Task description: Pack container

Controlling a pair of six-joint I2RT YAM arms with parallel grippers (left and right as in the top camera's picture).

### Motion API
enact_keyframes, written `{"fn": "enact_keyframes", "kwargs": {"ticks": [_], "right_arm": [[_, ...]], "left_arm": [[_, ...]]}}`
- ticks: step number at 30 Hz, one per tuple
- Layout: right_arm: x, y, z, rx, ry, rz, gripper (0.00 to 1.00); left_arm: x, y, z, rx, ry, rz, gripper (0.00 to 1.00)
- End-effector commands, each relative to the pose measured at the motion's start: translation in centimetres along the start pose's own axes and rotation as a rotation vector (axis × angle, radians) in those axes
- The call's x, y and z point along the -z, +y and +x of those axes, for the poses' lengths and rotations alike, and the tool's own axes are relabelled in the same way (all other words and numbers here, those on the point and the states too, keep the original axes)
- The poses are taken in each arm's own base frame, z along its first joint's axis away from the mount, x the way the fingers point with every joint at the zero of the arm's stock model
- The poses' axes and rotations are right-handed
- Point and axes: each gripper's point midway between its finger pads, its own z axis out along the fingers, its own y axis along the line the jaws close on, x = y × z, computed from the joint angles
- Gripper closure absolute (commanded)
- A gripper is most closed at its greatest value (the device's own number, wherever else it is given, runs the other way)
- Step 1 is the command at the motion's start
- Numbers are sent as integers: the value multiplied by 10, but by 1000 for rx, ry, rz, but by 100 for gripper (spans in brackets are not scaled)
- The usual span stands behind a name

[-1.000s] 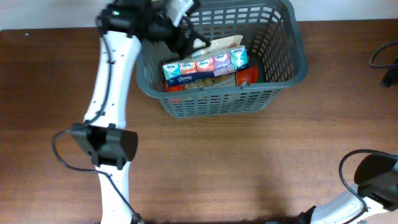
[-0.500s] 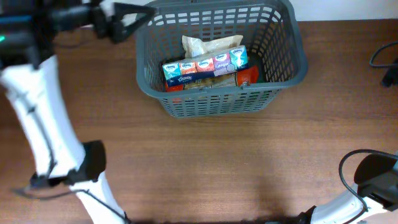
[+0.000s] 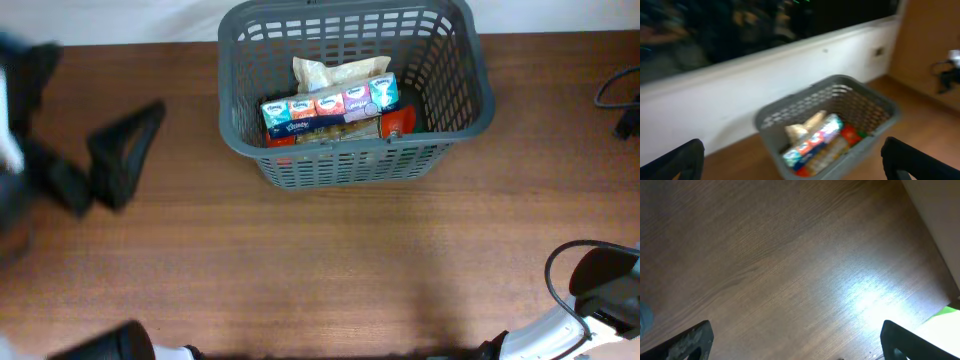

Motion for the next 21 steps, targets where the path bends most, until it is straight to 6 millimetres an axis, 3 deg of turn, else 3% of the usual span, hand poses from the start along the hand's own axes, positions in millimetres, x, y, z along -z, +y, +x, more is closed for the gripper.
{"fn": "enact_keyframes", "kwargs": {"ticks": [1, 6, 10, 16, 21], "right_arm": [[1, 0, 1, -11, -1, -4, 1], [1, 0, 1, -11, -1, -4, 1], [1, 0, 1, -11, -1, -4, 1], [1, 0, 1, -11, -1, -4, 1], [1, 0, 1, -11, -1, -4, 1]], "left_arm": [[40, 0, -1, -44, 0, -253, 1], [80, -22, 9, -34, -3, -389, 1], [101, -37, 39, 53, 45, -462, 1], [103, -64, 107, 177, 163, -421, 1], [84, -102, 163, 285, 227, -215, 1]]}}
